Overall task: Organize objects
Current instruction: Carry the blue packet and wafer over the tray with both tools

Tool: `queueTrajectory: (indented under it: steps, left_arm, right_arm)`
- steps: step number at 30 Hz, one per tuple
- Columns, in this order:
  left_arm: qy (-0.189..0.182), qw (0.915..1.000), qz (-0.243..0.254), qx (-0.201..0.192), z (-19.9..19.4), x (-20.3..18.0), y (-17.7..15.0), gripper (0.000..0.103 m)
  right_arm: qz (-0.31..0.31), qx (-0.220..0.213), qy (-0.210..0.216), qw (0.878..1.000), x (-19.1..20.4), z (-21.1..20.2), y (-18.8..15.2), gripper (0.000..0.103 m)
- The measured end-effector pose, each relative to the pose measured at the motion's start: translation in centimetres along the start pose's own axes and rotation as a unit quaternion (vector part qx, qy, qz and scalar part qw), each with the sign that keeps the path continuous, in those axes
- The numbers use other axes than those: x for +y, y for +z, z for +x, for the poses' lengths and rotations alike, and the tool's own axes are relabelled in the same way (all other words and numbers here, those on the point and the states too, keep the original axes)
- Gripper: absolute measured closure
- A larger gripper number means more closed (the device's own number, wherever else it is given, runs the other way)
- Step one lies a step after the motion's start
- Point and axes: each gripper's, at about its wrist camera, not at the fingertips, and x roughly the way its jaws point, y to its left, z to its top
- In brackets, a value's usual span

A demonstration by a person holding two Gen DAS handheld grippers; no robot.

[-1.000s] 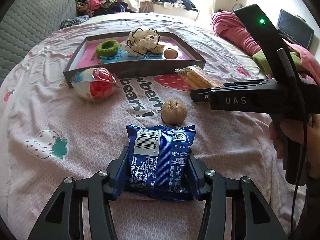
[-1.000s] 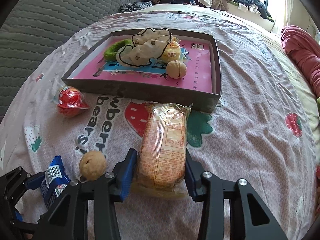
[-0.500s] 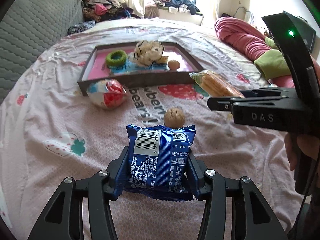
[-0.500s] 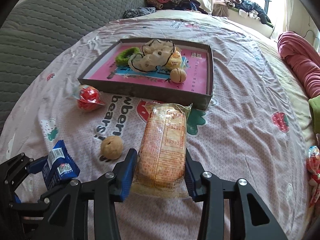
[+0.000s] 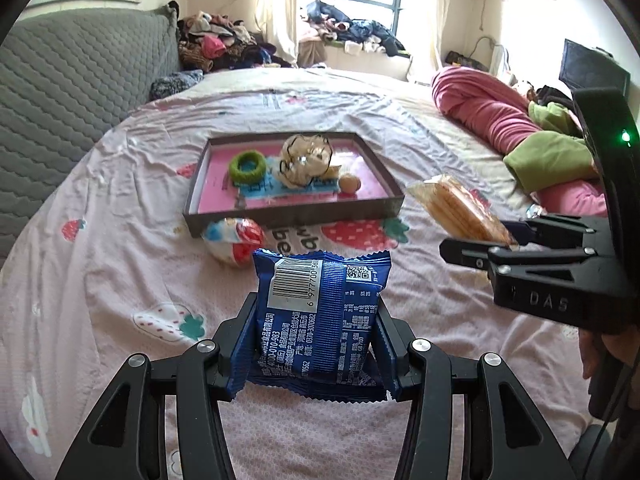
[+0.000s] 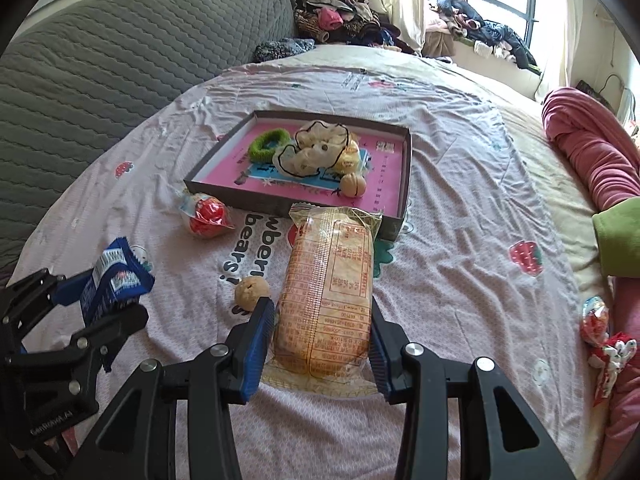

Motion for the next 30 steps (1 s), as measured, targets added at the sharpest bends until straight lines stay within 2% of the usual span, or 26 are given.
queueTrajectory:
  steps: [14,30]
  left_arm:
    - [0.017,0.999,0.004,-0.041,-3.8,-0.2,3.8,0.05]
    - [0.033,0.9964,0.011,-0.077,-5.1,0.4,9.2,0.05]
  right_arm:
    - [-0.011,-0.046,-0.007,0.999,1.2,-5.6,1.4,0.059]
    - [-0.02,-0.091,-0.003,0.996,2.3,-8.5,5.3,0.059]
